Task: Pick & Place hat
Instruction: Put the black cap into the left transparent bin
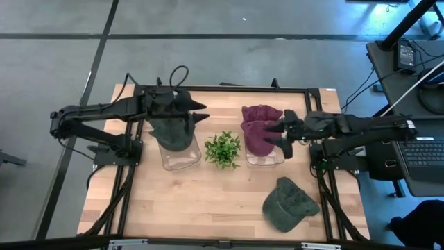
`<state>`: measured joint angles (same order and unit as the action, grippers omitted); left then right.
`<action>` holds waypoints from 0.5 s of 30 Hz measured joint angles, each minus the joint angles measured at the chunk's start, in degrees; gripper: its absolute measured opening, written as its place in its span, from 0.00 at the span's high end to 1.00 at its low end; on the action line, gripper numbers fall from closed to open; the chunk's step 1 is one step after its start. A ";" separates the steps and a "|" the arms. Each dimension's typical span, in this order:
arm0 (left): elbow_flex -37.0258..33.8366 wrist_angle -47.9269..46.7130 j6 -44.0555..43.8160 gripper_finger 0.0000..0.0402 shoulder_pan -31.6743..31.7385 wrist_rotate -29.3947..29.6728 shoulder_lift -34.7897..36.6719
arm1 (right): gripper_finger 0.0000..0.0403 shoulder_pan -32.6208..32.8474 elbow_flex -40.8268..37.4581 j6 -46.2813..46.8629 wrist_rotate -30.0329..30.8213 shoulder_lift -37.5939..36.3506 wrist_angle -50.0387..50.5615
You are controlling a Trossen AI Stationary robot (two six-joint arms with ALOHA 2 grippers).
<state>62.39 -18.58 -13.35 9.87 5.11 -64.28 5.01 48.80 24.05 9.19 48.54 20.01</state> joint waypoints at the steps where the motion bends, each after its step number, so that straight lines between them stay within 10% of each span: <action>1: 0.00 1.13 0.53 0.53 -0.61 -0.03 -0.45 | 0.45 0.13 -0.01 0.87 -1.29 0.70 0.55; 15: -0.02 3.47 0.52 0.52 -5.58 0.30 -8.60 | 0.50 8.45 -0.01 26.52 -12.52 1.59 15.81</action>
<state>62.37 -15.11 -12.83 4.29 5.41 -72.88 13.46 48.79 50.57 -3.34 50.13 35.82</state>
